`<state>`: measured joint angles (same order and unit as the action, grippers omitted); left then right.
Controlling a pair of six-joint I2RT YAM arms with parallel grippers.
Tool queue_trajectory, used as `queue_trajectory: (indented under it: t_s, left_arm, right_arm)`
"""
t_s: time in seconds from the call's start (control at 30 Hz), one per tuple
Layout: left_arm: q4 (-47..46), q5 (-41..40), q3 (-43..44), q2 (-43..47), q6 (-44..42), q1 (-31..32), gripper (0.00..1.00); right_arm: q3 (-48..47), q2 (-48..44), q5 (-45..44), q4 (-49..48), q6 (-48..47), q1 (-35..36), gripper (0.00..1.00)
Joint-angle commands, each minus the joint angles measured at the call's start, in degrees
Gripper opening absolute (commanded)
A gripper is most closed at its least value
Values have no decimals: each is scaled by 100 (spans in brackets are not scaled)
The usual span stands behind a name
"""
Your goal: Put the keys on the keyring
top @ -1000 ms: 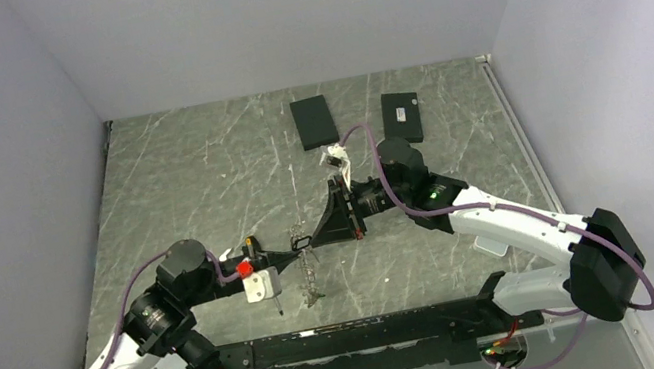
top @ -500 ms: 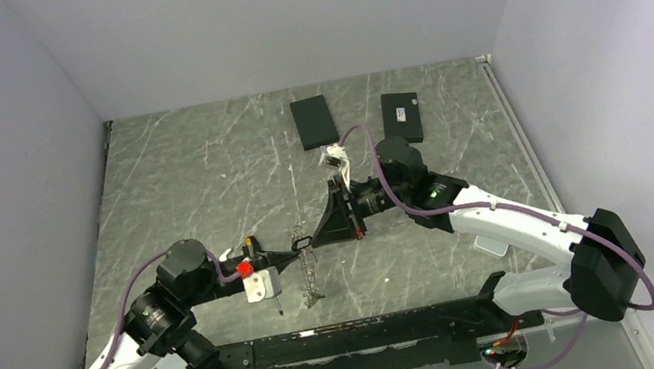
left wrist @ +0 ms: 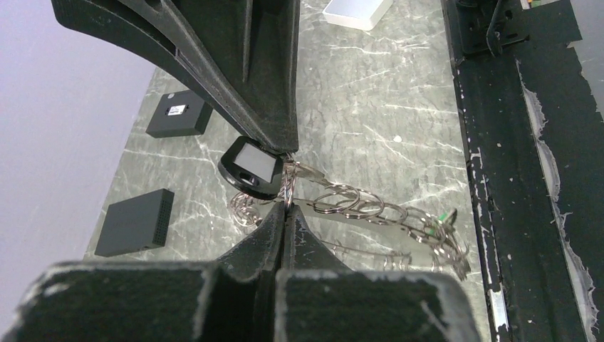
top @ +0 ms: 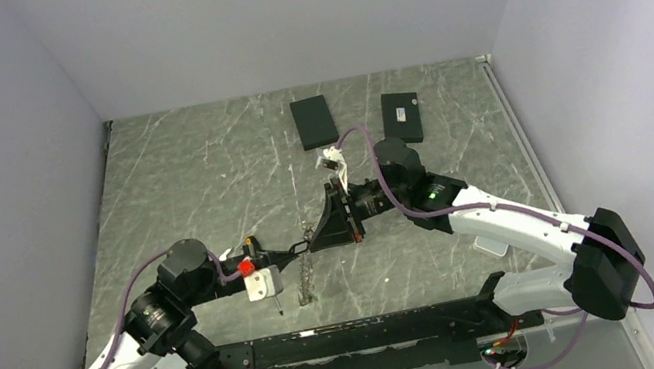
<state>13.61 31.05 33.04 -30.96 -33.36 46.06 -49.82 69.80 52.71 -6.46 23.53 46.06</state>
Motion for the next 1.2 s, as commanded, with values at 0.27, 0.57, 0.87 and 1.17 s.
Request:
queue_trajectory:
  t_s: [0.27, 0.57, 0.87, 1.17]
  left_arm:
    - [-114, -310, 239, -131, -53, 0, 0]
    - [16, -621, 317, -148, -23, 2, 0]
    - [127, -841, 341, -174, 77, 0, 0]
    - [219, -1135, 383, -311, 243, 0, 0]
  right_arm:
    - [-502, 25, -61, 422, -272, 156, 0]
    - [-738, 123, -604, 1115, -459, 240, 0]
    - [-973, 298, -942, 1329, -241, 352, 0]
    - [-1411, 692, -1436, 1617, 189, 689, 0]
